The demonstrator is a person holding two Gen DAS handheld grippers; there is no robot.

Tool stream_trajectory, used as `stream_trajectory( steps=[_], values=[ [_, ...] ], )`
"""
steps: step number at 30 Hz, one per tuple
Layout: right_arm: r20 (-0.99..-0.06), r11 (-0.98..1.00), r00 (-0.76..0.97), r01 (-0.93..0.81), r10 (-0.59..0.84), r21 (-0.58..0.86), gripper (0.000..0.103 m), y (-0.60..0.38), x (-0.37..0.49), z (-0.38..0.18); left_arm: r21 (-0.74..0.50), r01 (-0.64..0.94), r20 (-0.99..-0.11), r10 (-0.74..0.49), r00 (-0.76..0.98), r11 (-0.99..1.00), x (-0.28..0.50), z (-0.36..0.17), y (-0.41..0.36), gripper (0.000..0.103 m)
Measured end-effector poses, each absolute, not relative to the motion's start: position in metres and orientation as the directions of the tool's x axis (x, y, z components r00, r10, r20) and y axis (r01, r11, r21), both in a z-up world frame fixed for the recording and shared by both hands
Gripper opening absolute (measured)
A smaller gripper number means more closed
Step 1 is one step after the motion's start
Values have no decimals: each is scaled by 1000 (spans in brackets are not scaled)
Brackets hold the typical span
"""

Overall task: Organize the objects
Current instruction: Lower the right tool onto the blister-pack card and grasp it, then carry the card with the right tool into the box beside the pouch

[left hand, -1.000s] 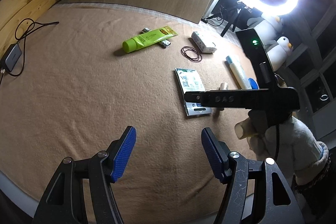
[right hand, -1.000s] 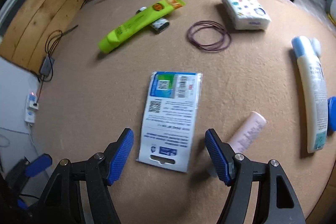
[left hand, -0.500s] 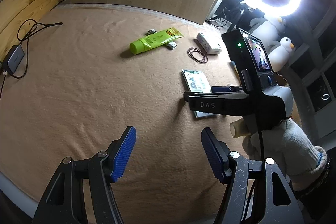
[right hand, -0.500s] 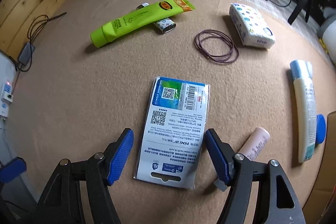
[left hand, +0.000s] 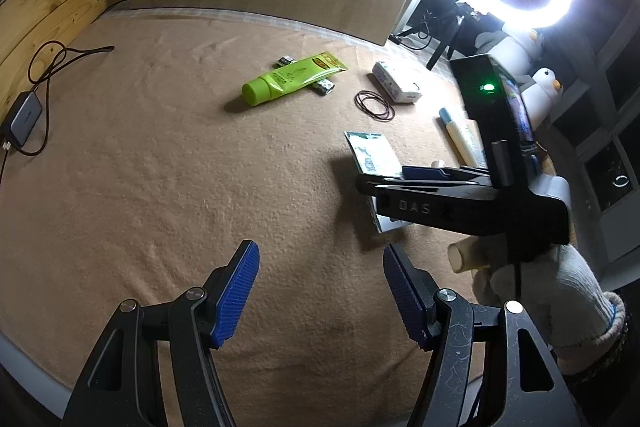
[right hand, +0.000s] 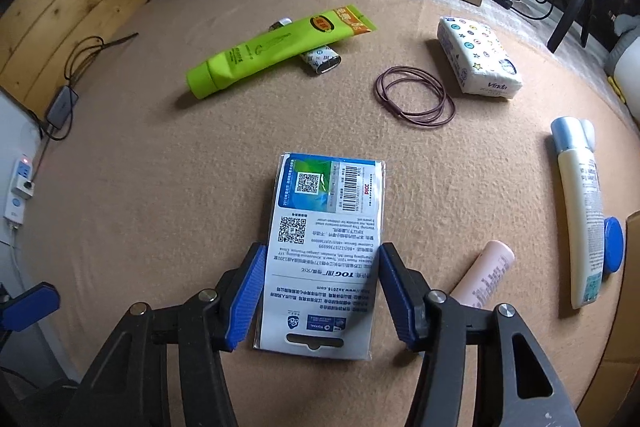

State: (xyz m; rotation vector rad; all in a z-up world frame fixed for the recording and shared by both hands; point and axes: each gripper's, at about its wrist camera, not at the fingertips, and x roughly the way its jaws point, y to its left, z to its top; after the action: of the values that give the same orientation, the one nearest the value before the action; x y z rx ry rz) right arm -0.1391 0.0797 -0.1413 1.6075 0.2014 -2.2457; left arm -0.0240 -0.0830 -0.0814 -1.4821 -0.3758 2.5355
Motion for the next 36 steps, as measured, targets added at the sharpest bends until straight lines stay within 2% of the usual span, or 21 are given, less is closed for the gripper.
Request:
stream_trajectory(
  steps=[8, 18, 36],
  values=[
    [-903, -919, -324, 361, -282, 157, 52, 105, -124, -112, -306, -52, -826, 292, -482, -951, -31, -80, -66, 68],
    [-857, -947, -432, 270, -282, 175, 53, 190, -102, -70, -298, -113, -831, 316, -459, -948, -43, -80, -26, 68],
    [-852, -995, -523, -67, -33, 79, 52, 391, -76, -53, -287, -167, -843, 332, -424, -943, -57, -87, 35, 68]
  ],
)
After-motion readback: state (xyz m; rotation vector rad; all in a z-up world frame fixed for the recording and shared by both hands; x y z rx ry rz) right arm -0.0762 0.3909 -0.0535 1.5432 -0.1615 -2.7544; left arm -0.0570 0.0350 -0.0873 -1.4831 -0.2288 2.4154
